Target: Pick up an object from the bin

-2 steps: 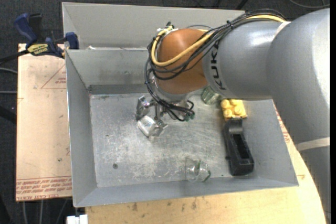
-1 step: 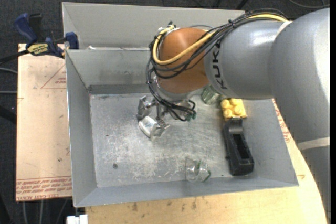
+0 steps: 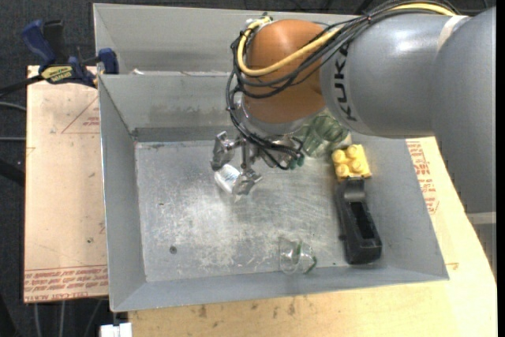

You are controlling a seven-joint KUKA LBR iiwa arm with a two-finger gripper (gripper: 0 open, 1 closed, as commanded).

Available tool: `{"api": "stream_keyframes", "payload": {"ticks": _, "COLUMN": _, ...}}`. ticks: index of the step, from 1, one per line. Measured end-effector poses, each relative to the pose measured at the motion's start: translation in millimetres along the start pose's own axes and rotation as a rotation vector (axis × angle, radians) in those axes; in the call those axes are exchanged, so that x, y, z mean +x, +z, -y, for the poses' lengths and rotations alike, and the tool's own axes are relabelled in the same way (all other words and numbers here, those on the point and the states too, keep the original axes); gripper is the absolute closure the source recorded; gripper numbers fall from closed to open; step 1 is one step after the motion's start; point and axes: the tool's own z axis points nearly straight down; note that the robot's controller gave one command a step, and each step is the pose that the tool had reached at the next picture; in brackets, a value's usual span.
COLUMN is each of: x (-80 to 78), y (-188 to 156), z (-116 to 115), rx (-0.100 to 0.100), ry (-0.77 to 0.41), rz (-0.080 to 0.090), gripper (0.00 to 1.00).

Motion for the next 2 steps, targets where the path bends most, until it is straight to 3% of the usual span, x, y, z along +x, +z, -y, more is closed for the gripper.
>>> {"api": "stream_keyframes", "payload": {"ticks": 1, "x": -2.0, "y": -33, "z": 2, "rx": 0.003, "ry": 0.006, "rz": 0.008, "gripper": 1.0}}
{"api": "stream_keyframes", "payload": {"ticks": 2, "x": -7.5, "y": -103, "z": 5, "rx": 0.002, "ry": -0.026, "rz": 0.004, "gripper": 1.0}}
